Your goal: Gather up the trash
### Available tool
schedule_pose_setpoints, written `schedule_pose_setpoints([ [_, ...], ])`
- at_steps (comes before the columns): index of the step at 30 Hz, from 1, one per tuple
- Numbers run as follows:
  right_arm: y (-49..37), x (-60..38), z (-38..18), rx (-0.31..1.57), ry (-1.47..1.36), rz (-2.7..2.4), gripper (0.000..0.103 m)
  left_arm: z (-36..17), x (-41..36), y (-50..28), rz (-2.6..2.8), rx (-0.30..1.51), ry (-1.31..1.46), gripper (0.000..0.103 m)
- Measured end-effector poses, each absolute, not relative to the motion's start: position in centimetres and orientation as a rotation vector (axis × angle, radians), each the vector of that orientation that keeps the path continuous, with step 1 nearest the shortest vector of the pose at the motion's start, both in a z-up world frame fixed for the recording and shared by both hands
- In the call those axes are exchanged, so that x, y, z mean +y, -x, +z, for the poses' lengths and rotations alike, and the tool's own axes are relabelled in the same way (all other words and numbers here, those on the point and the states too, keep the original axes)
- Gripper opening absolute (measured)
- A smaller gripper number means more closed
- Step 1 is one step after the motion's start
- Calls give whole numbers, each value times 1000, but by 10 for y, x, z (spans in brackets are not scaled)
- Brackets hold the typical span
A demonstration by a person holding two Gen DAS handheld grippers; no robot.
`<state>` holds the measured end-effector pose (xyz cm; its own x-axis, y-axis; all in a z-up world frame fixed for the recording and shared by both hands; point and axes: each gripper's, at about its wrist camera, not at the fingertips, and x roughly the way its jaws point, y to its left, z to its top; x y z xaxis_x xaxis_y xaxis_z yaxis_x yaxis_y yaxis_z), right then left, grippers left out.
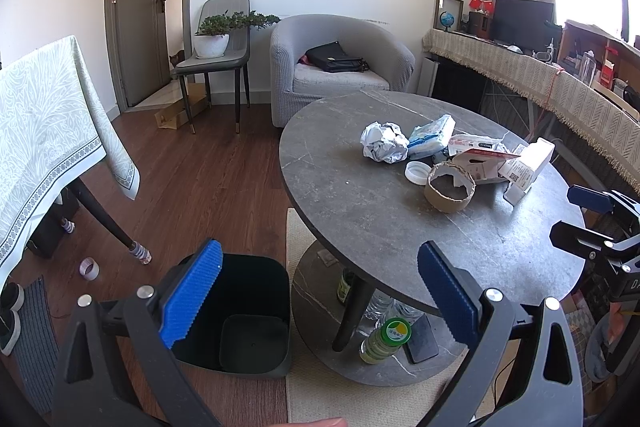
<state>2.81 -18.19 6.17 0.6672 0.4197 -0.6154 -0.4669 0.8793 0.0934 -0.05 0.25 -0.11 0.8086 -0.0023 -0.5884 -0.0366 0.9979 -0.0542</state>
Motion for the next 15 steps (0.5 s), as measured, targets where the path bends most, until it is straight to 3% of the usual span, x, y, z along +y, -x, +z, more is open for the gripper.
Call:
schedule_pose_setpoints([
  [15, -28, -184, 63, 675, 71, 502, 100, 0, 1, -1, 24, 628, 58, 100],
])
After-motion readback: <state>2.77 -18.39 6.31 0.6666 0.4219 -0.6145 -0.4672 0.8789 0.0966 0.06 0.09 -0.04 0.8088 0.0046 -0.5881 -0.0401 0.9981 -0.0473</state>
